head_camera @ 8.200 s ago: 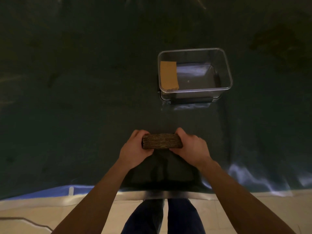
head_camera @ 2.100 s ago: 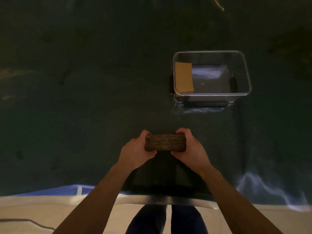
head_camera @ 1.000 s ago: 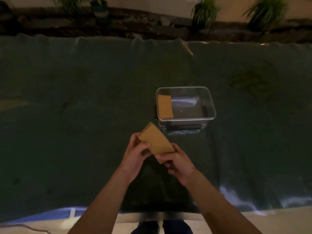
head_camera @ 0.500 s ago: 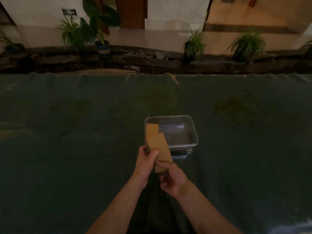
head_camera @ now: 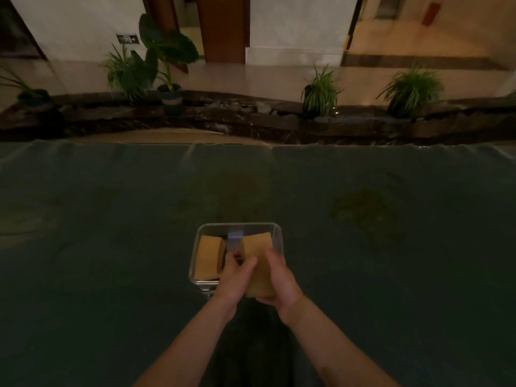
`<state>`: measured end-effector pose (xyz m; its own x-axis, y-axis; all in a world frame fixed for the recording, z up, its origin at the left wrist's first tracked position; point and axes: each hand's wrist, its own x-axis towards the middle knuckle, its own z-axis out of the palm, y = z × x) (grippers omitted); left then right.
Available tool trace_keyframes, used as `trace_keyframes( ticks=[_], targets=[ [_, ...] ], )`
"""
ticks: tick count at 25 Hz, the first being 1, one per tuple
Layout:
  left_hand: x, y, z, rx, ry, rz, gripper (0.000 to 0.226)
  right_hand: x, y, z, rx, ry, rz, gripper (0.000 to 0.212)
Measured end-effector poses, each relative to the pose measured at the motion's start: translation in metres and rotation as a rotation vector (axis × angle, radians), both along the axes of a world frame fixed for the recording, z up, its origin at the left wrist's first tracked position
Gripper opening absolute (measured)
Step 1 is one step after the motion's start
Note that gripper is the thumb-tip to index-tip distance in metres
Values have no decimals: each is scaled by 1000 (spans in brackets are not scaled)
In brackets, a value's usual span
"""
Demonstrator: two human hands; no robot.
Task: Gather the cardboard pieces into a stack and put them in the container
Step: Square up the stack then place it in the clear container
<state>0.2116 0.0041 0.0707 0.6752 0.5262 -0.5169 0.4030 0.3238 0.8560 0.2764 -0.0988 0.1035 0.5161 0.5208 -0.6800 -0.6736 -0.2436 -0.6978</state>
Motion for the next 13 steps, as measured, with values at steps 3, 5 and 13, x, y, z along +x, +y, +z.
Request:
trace_keyframes(
  ticks=[3, 5, 13],
  targets=[
    [22, -9, -3, -14, 9, 56, 54, 14, 5, -6, -38, -63, 8, 39],
    [32, -6, -5, 0, 34, 49, 54, 24, 8, -11, -44, -71, 14, 36],
    [84, 56, -26, 28, 283, 45, 58, 91, 19, -53, -306, -278, -302, 34]
  ],
)
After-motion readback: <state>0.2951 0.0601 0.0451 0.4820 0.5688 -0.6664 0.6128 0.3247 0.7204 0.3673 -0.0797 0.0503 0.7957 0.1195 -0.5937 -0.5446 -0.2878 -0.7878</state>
